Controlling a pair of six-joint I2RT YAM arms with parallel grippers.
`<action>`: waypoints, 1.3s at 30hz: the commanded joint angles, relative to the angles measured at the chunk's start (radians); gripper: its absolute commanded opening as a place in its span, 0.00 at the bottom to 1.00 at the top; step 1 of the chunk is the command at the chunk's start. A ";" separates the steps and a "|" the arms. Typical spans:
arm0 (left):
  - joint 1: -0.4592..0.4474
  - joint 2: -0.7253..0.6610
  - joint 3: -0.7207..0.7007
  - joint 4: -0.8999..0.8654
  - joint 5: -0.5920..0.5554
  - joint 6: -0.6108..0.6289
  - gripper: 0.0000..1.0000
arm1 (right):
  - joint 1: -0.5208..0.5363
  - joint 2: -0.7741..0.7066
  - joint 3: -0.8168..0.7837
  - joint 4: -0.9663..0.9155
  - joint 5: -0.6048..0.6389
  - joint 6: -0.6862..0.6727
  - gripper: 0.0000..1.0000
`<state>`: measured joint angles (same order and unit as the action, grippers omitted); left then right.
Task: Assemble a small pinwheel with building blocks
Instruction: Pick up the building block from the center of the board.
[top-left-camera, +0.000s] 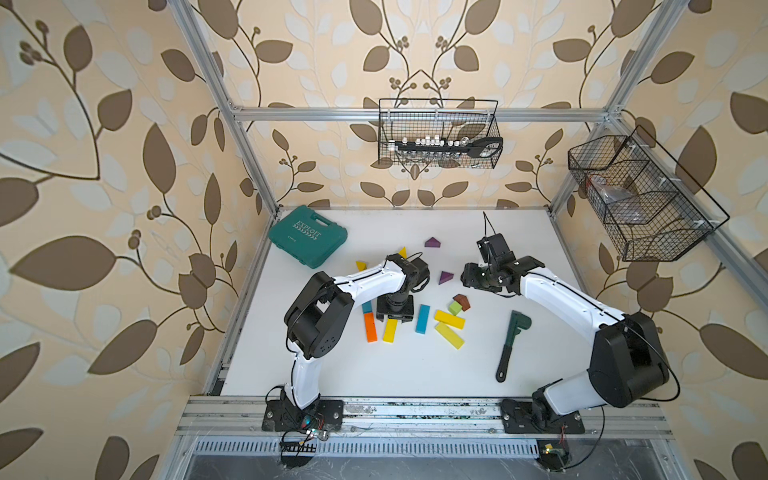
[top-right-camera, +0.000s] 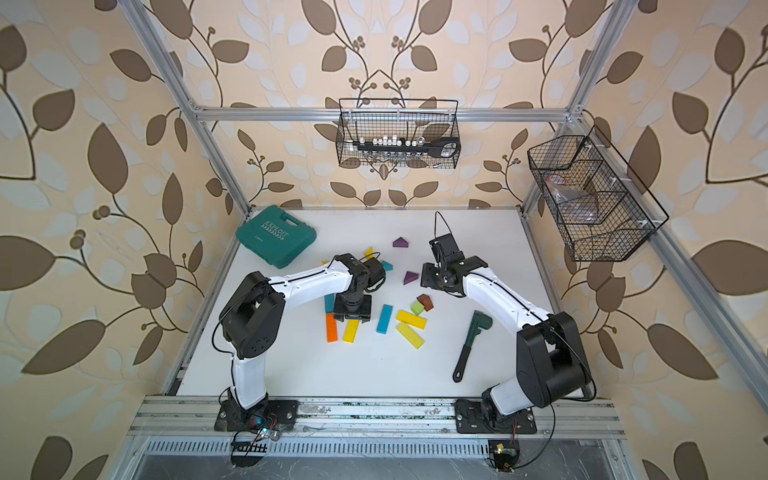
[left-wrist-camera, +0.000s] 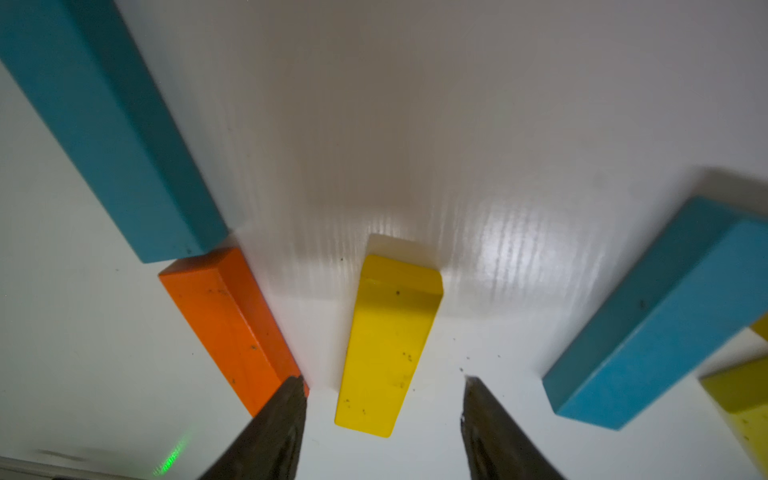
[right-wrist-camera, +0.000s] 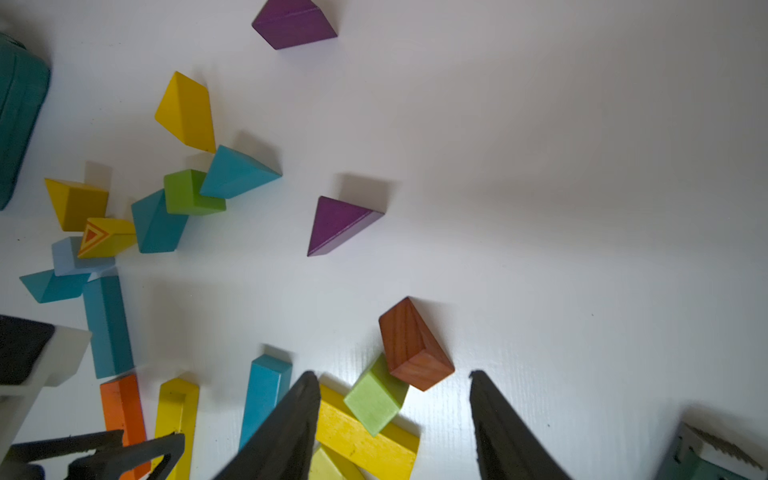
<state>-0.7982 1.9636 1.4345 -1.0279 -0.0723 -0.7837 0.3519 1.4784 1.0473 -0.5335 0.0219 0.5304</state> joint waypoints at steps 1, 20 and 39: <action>0.001 0.013 0.017 0.004 -0.007 -0.031 0.60 | -0.008 -0.048 -0.039 0.030 -0.027 -0.036 0.59; 0.033 0.153 0.162 -0.002 0.006 -0.016 0.16 | -0.040 -0.072 -0.111 0.027 -0.029 -0.069 0.60; 0.132 0.396 0.573 -0.102 0.046 0.048 0.21 | -0.060 -0.047 -0.121 0.055 -0.078 -0.089 0.60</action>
<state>-0.6624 2.3428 1.9762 -1.0996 -0.0425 -0.7567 0.2981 1.4246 0.9329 -0.4835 -0.0460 0.4587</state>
